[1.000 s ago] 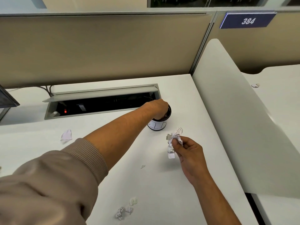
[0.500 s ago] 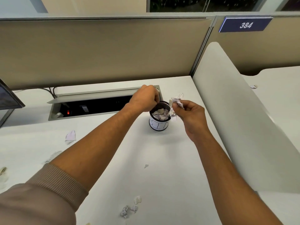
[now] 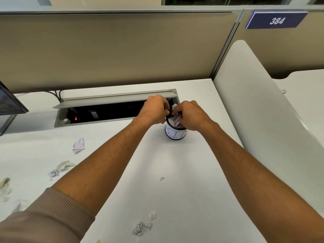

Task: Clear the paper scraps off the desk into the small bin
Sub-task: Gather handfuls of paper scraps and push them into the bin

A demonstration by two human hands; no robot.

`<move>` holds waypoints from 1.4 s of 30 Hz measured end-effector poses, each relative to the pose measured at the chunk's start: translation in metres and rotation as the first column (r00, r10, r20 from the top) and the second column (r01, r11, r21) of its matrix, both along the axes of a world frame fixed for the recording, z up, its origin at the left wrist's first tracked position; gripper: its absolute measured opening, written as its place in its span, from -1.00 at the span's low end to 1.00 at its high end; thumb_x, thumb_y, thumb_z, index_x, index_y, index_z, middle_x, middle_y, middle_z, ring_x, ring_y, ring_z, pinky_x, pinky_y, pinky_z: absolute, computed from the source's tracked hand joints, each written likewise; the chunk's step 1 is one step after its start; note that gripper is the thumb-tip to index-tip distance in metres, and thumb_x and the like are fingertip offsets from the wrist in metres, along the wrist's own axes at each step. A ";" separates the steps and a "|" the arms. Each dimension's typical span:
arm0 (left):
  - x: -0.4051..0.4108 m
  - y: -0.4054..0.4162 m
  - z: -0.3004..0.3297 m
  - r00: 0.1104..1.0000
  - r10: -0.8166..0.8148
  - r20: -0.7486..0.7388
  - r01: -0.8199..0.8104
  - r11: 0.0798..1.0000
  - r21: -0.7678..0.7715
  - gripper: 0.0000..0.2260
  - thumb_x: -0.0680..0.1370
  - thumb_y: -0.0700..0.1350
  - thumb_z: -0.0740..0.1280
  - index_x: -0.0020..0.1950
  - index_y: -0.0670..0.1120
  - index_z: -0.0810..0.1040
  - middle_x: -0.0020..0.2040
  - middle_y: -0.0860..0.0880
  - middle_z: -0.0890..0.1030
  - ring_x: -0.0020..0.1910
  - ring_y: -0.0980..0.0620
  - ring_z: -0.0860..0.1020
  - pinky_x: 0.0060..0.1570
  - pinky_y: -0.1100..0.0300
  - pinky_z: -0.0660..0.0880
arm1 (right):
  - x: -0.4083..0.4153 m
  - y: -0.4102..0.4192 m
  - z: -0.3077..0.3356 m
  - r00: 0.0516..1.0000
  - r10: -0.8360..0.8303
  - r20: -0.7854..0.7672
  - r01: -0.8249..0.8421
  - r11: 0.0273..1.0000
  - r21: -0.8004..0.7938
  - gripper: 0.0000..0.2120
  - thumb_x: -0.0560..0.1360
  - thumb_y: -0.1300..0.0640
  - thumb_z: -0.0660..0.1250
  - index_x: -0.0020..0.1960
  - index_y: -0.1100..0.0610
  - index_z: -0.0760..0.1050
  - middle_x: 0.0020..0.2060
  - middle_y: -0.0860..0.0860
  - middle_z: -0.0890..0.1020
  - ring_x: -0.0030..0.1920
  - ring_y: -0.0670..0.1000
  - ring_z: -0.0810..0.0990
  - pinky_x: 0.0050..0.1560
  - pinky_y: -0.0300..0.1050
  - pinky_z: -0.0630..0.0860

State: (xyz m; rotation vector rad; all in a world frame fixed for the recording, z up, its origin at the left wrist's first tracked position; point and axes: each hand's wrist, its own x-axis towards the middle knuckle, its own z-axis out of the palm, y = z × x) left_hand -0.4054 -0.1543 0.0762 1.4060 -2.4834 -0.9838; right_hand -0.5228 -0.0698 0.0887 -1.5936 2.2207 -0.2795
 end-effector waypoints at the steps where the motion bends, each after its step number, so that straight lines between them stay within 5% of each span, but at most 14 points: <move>1: 0.000 0.000 0.000 1.000 -0.002 0.006 0.002 1.000 -0.003 -0.91 0.49 -0.22 0.42 -0.05 -0.05 0.61 -0.08 -0.14 0.64 -0.19 -0.06 0.66 -0.09 0.03 0.63 | -0.002 -0.001 0.004 1.000 0.003 0.001 -0.003 1.000 0.008 -0.67 0.45 0.31 0.35 0.14 0.01 0.62 0.10 0.13 0.58 0.00 0.15 0.57 -0.09 -0.17 0.46; 8: 0.000 0.000 0.003 1.000 -0.005 0.010 0.005 1.000 0.009 -0.90 0.49 -0.22 0.42 -0.09 -0.03 0.59 -0.03 -0.14 0.63 -0.17 -0.05 0.66 -0.08 0.03 0.62 | -0.004 -0.009 0.006 0.998 -0.061 -0.018 0.061 0.998 0.002 -0.76 0.41 0.29 0.41 0.03 0.05 0.62 0.04 0.10 0.59 -0.01 0.10 0.57 0.01 -0.08 0.56; 18: -0.003 0.000 0.001 1.000 -0.010 0.021 0.010 1.000 -0.006 -0.88 0.50 -0.27 0.40 -0.05 -0.07 0.63 -0.02 -0.16 0.61 -0.17 -0.08 0.65 -0.13 0.09 0.62 | 0.010 -0.031 -0.029 0.982 0.148 -0.118 -0.114 0.961 0.254 -0.83 0.56 0.19 0.21 0.08 0.21 0.52 0.01 0.14 0.58 -0.16 0.07 0.44 -0.16 -0.11 0.42; 30: -0.003 0.005 0.005 1.000 0.009 0.018 -0.009 1.000 -0.004 -0.86 0.50 -0.30 0.37 -0.11 -0.07 0.62 -0.01 -0.16 0.60 -0.14 -0.08 0.63 -0.19 0.15 0.56 | 0.008 -0.034 -0.031 0.978 0.172 -0.120 -0.137 0.957 0.256 -0.85 0.56 0.20 0.25 0.08 0.21 0.52 0.01 0.16 0.59 -0.17 0.07 0.46 -0.17 -0.13 0.40; 38: -0.003 0.009 0.008 1.000 0.018 0.017 -0.017 0.999 -0.042 -0.86 0.51 -0.27 0.35 -0.19 -0.04 0.56 -0.05 -0.17 0.60 -0.15 -0.12 0.62 -0.10 0.05 0.61 | -0.002 -0.019 0.001 0.992 0.108 -0.069 -0.098 0.985 0.142 -0.85 0.41 0.26 0.40 -0.06 0.11 0.67 -0.06 0.09 0.61 -0.06 0.11 0.59 -0.08 -0.09 0.55; 42: -0.004 0.009 0.005 1.000 0.027 0.000 -0.027 0.999 -0.032 -0.86 0.50 -0.24 0.39 -0.21 -0.04 0.54 -0.04 -0.16 0.60 -0.15 -0.10 0.63 -0.09 0.07 0.60 | 0.003 -0.013 -0.001 0.966 0.255 -0.033 -0.234 0.924 0.304 -0.75 0.44 0.37 0.23 -0.28 0.09 0.53 -0.14 0.07 0.53 -0.13 0.10 0.50 -0.32 -0.24 0.36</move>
